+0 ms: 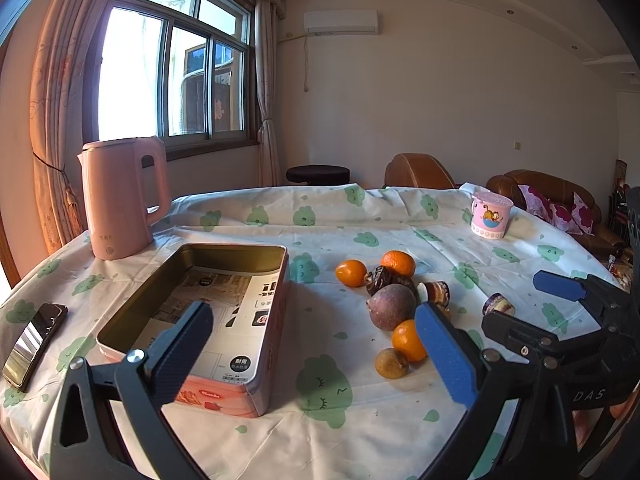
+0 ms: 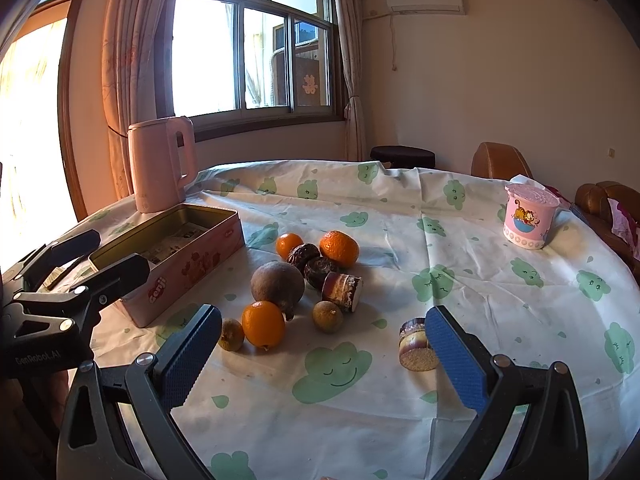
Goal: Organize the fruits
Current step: 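Grasp the brown kiwi with the left tool while the right tool grasps the small brown jar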
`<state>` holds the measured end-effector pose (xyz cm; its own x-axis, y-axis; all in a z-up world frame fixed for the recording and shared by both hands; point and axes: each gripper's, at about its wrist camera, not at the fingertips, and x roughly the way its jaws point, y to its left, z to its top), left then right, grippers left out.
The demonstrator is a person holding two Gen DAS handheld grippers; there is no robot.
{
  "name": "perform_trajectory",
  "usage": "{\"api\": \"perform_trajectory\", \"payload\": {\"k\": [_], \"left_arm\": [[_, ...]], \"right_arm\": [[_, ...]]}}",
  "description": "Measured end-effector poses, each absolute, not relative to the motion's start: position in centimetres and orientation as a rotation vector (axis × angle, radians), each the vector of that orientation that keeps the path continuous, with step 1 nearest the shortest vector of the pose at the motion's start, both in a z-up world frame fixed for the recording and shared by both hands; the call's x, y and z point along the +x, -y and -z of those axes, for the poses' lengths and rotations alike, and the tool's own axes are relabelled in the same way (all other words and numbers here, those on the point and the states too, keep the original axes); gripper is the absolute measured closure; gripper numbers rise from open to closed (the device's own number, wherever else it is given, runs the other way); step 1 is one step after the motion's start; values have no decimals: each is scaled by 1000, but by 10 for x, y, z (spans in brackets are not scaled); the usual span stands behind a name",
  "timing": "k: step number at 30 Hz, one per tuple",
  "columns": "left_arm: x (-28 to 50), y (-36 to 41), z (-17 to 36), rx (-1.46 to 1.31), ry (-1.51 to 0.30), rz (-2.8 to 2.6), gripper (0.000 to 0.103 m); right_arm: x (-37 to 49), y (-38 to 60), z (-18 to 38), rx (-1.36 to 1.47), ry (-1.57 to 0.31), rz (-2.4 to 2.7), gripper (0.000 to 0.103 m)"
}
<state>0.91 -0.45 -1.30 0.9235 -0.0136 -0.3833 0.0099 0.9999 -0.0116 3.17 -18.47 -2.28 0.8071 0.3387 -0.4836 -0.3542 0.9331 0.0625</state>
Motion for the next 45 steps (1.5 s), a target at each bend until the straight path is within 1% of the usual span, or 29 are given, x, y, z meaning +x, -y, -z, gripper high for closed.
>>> {"api": "perform_trajectory", "payload": {"k": [15, 24, 26, 27, 29, 31, 32, 34, 35, 36, 38, 40, 41, 42, 45], "left_arm": [[5, 8, 24, -8, -400, 18, 0], [14, 17, 31, -11, -448, 59, 0], [17, 21, 34, -4, -466, 80, 3], [18, 24, 35, 2, -476, 93, 9], [22, 29, 39, 6, -505, 122, 16], [26, 34, 43, -1, -537, 158, 23], [27, 36, 44, 2, -550, 174, 24], [30, 40, 47, 4, -572, 188, 24], [32, 40, 48, 4, -584, 196, 24], [34, 40, 50, 3, -600, 203, 27], [40, 41, 53, -1, -639, 217, 35], [46, 42, 55, -4, -681, 242, 45], [49, 43, 56, -4, -696, 253, 47], [51, 45, 57, 0, -707, 262, 50], [57, 51, 59, 23, -735, 280, 50]], "right_arm": [[33, 190, 27, -29, -516, -354, 1], [50, 219, 39, -13, -549, -218, 1], [54, 226, 43, -12, -562, -191, 1], [55, 228, 45, -15, -569, -182, 1], [59, 233, 47, -12, -590, -176, 1], [61, 235, 48, -12, -603, -182, 1], [63, 235, 49, -23, -612, -178, 2], [65, 235, 50, -32, -626, -190, 12], [67, 236, 51, -28, -634, -196, 14], [69, 236, 52, -24, -643, -202, 17], [74, 234, 53, -27, -666, -216, 20], [77, 231, 54, -40, -677, -230, 24], [80, 228, 54, -52, -686, -236, 25], [82, 227, 55, -61, -696, -240, 28], [91, 227, 61, -49, -741, -258, 42]]}}
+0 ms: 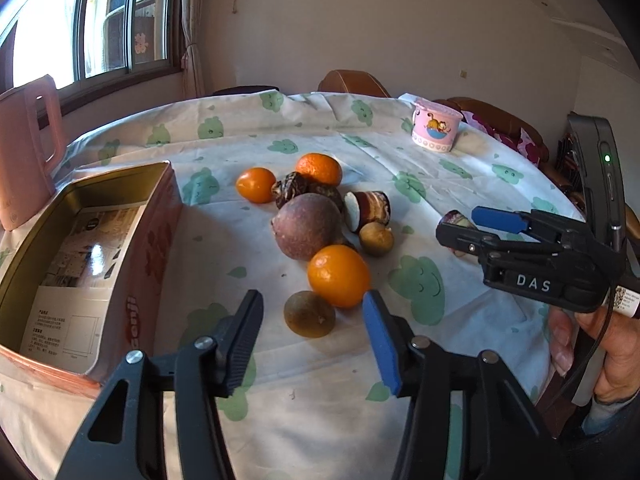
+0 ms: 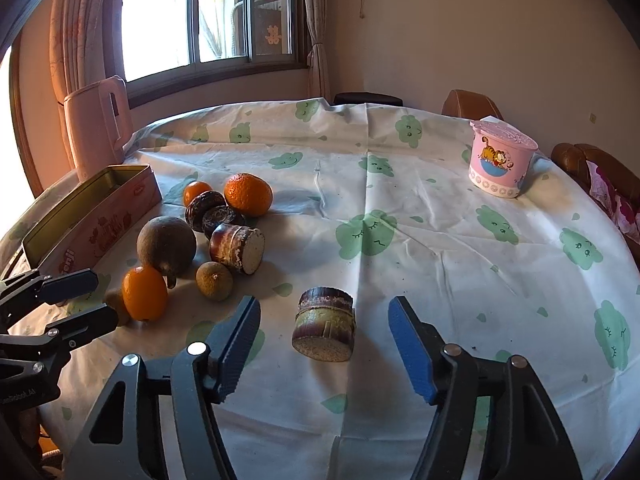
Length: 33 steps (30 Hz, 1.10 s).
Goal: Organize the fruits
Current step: 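Grasp the brown kiwi with the left tool while the right tool grasps the small brown jar, then lift the kiwi with the left tool while the right tool lifts the brown jar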
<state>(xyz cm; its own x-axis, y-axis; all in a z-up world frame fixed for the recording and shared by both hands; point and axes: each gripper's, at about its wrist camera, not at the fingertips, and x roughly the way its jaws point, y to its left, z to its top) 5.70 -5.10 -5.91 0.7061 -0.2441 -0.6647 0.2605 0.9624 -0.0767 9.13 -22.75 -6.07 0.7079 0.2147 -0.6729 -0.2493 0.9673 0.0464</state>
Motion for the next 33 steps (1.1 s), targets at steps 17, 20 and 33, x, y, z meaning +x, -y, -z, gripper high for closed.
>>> {"api": "perform_trajectory", "payload": {"k": [17, 20, 33], "left_arm": [[73, 51, 71, -8, -831, 349, 73], [71, 49, 70, -19, -819, 353, 73], [58, 42, 60, -33, -693, 319, 73]], "right_arm": [[100, 221, 70, -61, -820, -338, 68], [99, 222, 69, -54, -808, -357, 68], [85, 223, 60, -51, -698, -391, 68]]}}
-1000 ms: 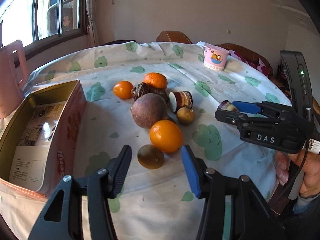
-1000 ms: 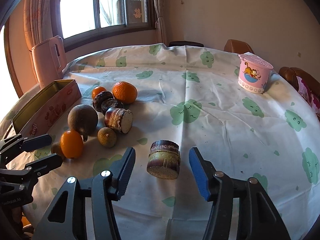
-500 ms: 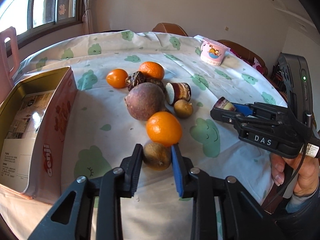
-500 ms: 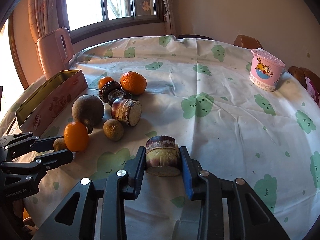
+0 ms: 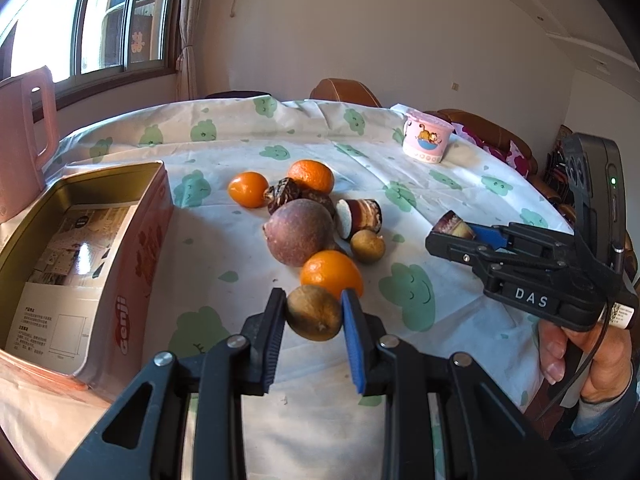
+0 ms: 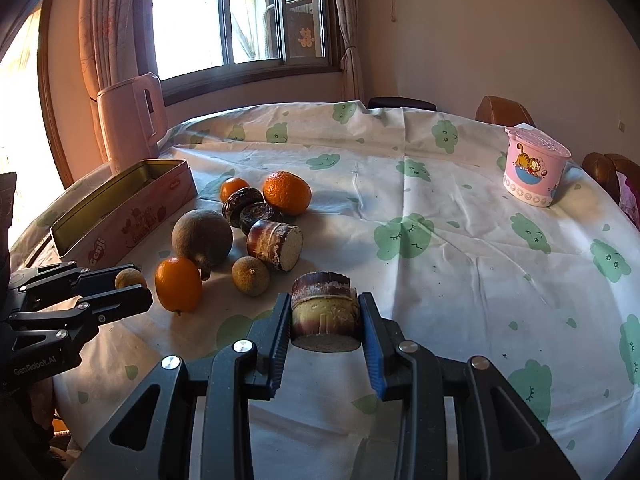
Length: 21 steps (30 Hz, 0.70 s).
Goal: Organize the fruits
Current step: 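Lift the kiwi with the left tool while the right tool lifts the brown jar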
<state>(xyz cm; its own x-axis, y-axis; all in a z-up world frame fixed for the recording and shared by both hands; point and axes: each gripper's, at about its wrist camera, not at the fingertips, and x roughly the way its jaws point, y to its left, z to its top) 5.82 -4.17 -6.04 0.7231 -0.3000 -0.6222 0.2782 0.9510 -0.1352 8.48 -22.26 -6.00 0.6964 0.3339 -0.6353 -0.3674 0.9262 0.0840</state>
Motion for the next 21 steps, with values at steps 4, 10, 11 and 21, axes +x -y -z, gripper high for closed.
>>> {"api": "perform_trajectory", "payload": {"k": [4, 10, 11, 21], "left_arm": [[54, 40, 58, -35, -654, 309, 73], [50, 38, 56, -42, -614, 292, 73], [49, 38, 56, -43, -609, 290, 73], [42, 36, 53, -41, -557, 269, 73]], "right_arm": [[81, 223, 58, -48, -666, -406, 68], [75, 223, 55, -45, -631, -424, 68], [74, 224, 55, -45, -625, -426, 68], [69, 223, 52, -48, -585, -431, 68]]}}
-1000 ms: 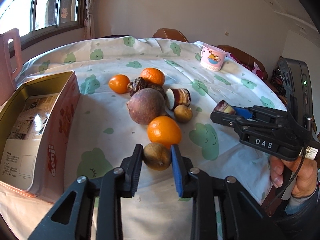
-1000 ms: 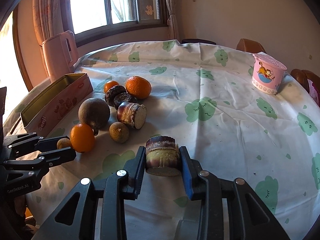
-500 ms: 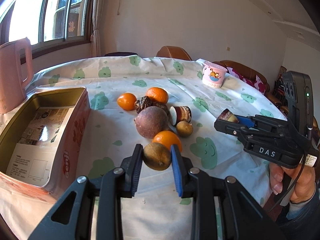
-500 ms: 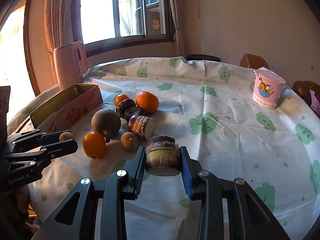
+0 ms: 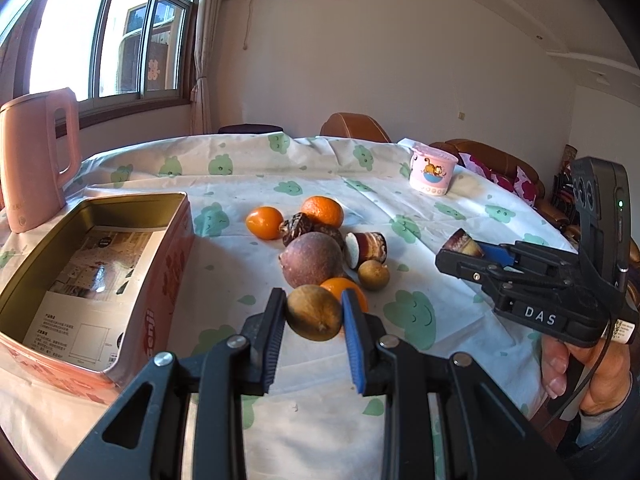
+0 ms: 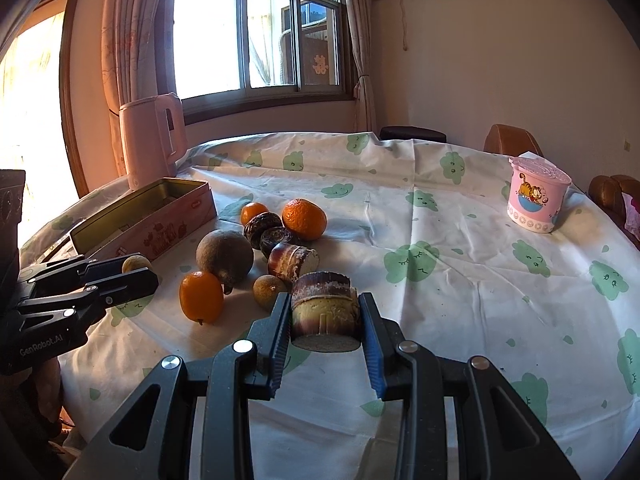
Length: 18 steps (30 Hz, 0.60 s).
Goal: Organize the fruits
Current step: 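Lift the kiwi with the left tool while the right tool lifts the brown jar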
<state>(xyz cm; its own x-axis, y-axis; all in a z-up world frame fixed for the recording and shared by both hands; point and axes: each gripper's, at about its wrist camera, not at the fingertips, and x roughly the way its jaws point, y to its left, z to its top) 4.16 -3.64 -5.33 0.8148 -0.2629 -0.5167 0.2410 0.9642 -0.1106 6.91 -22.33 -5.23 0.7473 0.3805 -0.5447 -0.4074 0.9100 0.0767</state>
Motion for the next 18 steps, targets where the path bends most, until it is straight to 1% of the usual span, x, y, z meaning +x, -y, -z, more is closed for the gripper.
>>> {"api": "perform_trajectory", "payload": {"k": [18], "left_arm": [[33, 38, 50, -21, -496, 242, 73]], "right_arm": [[60, 225, 48, -52, -523, -435, 68]]}}
